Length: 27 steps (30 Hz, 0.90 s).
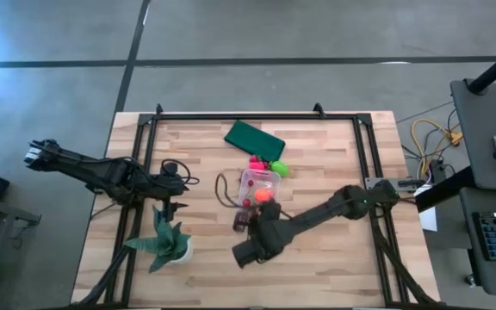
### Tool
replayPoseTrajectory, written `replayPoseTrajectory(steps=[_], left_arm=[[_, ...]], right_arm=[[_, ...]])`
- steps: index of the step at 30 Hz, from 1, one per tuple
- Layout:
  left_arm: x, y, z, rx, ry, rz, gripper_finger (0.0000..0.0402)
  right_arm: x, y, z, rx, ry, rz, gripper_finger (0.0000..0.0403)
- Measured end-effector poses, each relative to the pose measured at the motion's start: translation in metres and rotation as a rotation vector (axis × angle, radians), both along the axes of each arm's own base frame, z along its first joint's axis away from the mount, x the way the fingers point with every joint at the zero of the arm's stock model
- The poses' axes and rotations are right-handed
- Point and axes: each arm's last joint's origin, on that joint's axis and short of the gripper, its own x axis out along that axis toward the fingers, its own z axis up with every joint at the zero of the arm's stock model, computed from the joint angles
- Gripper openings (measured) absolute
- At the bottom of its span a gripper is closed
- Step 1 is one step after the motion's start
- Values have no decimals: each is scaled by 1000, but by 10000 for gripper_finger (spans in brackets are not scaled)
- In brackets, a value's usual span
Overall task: Pick and placing Produce into tupperware
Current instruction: Put the yellow corn into the transparent bin, then put the red cherry into the transparent bin
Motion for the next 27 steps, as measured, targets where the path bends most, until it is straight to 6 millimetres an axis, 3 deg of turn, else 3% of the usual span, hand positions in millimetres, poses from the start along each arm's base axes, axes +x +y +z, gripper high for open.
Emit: replayPoseTrajectory(steps=[5, 9, 13, 19, 27], left_arm=[[0, 0, -5, 3, 11, 0, 238], [-1, 0, -11, 6, 30, 2, 238], [-1, 0, -12, 5, 30, 3, 238], [0, 0, -11, 36, 8, -17, 238], [15, 1, -6, 124, -70, -105, 238]], right_arm=[[14, -32, -1, -8, 76, 97, 50], [19, -54, -1, -20, 128, 99, 99], [20, -63, -1, -19, 139, 86, 152], [17, -56, 1, -9, 124, 81, 194], [-1, -16, 21, -51, -22, 44, 189]])
